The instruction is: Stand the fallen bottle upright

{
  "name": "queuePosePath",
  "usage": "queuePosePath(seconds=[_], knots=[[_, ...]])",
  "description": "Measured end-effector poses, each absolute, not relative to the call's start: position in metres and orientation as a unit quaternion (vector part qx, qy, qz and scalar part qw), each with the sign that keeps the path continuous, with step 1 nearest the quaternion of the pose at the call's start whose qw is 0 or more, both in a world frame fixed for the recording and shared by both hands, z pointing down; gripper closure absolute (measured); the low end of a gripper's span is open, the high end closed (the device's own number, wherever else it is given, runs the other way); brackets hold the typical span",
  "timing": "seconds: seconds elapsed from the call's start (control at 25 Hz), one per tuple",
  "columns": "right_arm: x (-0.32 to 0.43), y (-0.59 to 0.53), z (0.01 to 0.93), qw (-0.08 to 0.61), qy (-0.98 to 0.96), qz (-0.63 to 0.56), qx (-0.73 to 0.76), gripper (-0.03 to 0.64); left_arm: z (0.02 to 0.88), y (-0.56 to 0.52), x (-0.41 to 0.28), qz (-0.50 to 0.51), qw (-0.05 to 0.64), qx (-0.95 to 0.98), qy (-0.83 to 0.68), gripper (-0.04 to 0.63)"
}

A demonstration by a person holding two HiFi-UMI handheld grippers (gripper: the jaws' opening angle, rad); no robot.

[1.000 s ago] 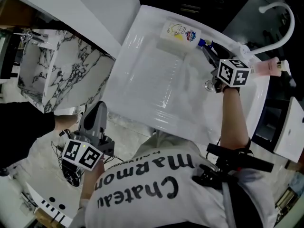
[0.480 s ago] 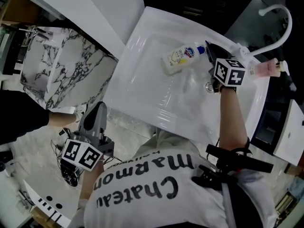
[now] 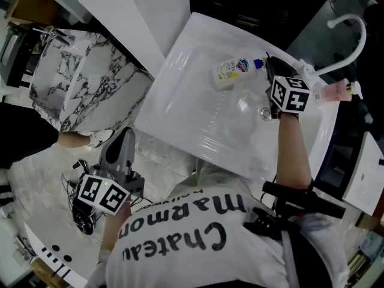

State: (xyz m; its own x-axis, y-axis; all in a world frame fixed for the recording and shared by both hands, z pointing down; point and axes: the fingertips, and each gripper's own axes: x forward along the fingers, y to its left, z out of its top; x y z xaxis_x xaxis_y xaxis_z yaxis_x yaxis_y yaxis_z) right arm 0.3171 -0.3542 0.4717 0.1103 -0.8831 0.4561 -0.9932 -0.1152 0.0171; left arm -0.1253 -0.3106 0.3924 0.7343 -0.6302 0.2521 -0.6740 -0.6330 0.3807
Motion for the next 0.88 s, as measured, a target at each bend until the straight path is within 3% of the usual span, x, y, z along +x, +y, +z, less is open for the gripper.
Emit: queuePosePath(seconds=[0.88], knots=[[0.325,-0.381,0.38,0.203,-0.569,0.078,0.793,0.57,0.376,-0.292,-0.169,0.002,0.228,0.891,-0.394,0.581]])
